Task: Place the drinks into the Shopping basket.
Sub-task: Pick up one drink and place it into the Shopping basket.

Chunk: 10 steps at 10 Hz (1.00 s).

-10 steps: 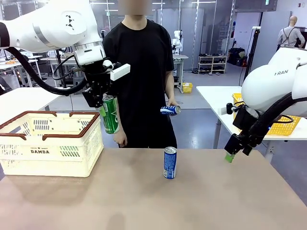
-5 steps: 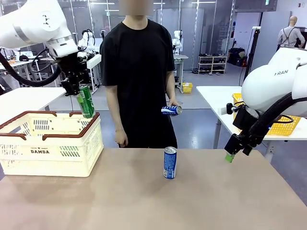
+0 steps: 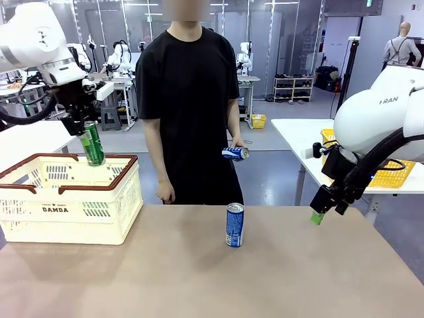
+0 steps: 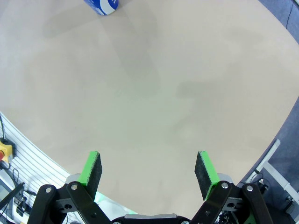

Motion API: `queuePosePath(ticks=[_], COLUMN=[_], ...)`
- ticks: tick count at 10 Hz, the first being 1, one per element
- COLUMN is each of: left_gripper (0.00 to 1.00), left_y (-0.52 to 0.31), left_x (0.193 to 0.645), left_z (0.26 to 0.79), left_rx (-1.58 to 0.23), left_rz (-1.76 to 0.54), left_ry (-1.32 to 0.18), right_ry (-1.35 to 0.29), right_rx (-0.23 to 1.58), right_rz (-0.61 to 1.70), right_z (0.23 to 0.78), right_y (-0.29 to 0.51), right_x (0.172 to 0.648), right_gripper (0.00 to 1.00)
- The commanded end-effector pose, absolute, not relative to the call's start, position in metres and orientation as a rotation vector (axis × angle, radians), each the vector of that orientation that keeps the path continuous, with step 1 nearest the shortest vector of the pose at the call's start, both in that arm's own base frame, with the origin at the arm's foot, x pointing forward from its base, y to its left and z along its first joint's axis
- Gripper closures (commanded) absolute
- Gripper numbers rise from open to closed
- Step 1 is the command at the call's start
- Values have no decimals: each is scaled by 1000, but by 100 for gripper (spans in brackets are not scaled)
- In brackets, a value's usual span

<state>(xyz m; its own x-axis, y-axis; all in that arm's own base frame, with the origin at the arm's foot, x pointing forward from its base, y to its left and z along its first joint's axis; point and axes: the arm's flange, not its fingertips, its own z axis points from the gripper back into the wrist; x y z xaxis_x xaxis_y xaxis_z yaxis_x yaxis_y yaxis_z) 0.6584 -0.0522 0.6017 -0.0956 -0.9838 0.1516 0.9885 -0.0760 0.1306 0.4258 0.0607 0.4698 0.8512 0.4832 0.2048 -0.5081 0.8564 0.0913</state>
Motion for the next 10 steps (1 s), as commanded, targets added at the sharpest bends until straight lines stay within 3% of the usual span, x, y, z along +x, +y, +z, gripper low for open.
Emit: queuePosePath(ticks=[1, 10], left_gripper=[41, 41], left_y=[-30, 49], left_x=[648, 653], left_z=[591, 513], left_rx=[-36, -55], left_rz=[-1617, -1504], left_ry=[-218, -218], right_ry=[-172, -172], right_rx=[135, 135], right_rz=[532, 532], right_z=[471, 471], right_y=[59, 59], right_x=[426, 426], right_gripper=[0, 0])
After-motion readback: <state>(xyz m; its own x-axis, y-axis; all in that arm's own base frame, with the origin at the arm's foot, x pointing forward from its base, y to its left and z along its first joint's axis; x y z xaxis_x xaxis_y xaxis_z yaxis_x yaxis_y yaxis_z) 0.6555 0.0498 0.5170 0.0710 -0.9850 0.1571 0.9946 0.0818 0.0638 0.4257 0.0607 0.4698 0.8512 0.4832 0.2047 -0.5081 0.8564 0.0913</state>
